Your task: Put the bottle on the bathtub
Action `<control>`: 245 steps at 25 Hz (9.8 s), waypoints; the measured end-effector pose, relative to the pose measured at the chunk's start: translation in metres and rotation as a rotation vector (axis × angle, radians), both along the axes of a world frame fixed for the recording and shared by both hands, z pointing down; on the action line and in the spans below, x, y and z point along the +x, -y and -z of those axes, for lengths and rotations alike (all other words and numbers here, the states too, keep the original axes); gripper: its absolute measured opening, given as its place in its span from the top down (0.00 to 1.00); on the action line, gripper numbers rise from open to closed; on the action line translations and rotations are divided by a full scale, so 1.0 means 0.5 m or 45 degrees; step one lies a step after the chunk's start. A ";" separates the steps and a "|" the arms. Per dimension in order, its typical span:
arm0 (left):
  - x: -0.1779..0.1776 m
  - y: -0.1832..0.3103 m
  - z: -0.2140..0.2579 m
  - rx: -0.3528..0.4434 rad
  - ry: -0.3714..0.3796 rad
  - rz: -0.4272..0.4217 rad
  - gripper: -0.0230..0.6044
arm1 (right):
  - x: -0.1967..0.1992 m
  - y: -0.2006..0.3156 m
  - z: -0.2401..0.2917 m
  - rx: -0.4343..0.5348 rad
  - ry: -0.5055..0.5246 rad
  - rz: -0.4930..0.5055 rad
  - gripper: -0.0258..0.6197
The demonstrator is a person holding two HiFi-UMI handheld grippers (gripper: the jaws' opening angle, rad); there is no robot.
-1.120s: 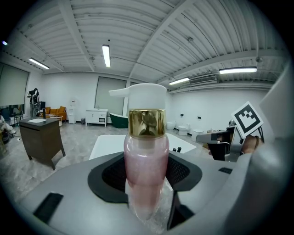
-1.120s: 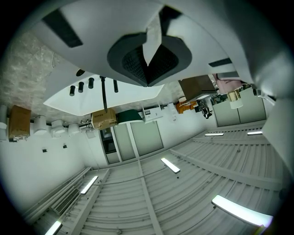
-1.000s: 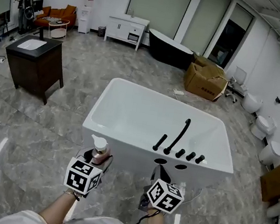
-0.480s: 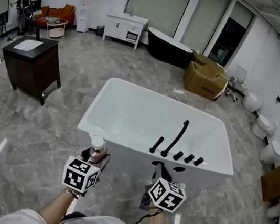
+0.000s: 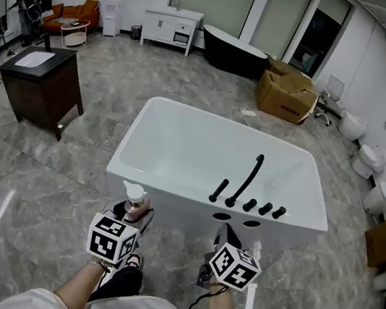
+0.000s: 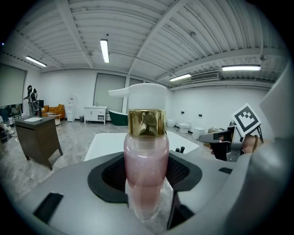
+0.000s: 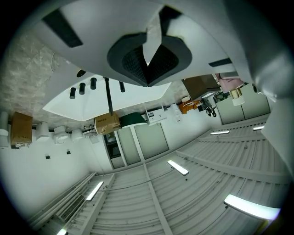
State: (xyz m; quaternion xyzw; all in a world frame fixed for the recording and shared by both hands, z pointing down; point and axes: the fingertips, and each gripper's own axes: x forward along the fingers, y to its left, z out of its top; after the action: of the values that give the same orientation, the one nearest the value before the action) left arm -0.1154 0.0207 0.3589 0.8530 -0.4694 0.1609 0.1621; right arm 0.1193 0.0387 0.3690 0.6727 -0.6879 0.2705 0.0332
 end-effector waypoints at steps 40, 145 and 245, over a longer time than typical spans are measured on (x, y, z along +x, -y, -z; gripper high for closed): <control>0.038 0.491 0.002 0.009 -0.033 -0.161 0.59 | 0.032 0.427 0.029 -0.014 -0.070 -0.116 0.92; 0.411 0.484 -0.442 -0.236 0.252 -0.698 0.59 | 0.241 0.311 -0.529 -0.561 0.256 -0.556 0.92; 0.416 0.417 -0.414 -0.213 0.044 -0.634 0.52 | 0.195 0.274 -0.498 -0.604 0.252 -0.477 0.92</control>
State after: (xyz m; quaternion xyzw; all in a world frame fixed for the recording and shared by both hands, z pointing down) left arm 0.0925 -0.1880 0.5656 0.9230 -0.2326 0.2487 0.1794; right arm 0.2167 -0.0981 0.6182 0.7317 -0.4695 0.4889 0.0718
